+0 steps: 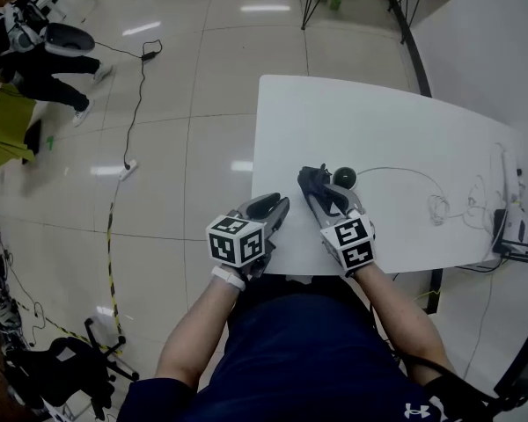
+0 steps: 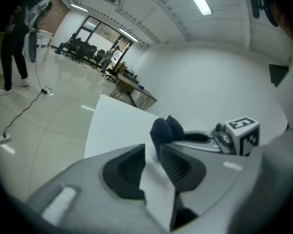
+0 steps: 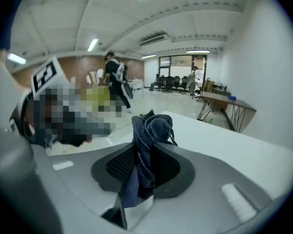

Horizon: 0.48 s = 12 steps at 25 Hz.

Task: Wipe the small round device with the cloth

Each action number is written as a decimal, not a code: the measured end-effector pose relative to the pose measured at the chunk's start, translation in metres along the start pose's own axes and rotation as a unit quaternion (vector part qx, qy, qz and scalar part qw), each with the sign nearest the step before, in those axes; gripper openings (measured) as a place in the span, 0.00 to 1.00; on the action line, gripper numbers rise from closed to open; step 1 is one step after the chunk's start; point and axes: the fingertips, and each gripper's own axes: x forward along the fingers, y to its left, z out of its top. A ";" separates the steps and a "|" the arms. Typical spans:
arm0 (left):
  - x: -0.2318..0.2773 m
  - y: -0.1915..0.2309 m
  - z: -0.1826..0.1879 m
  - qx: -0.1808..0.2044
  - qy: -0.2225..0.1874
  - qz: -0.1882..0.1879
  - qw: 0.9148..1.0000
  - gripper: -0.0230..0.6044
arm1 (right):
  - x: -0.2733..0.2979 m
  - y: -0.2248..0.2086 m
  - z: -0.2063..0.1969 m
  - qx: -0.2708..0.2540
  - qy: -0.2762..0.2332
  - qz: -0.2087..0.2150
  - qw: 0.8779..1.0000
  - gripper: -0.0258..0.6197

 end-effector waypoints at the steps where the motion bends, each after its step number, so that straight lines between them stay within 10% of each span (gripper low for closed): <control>1: 0.000 -0.003 0.002 0.000 -0.002 -0.008 1.000 0.20 | -0.009 -0.006 0.004 0.052 -0.019 0.017 0.998 0.20; 6: 0.009 -0.043 0.024 -0.015 -0.033 -0.096 0.995 0.32 | -0.056 -0.021 0.037 0.239 -0.113 0.139 0.954 0.20; 12: 0.013 -0.119 0.052 -0.027 -0.052 -0.265 0.963 0.45 | -0.091 -0.017 0.054 0.352 -0.172 0.267 0.880 0.21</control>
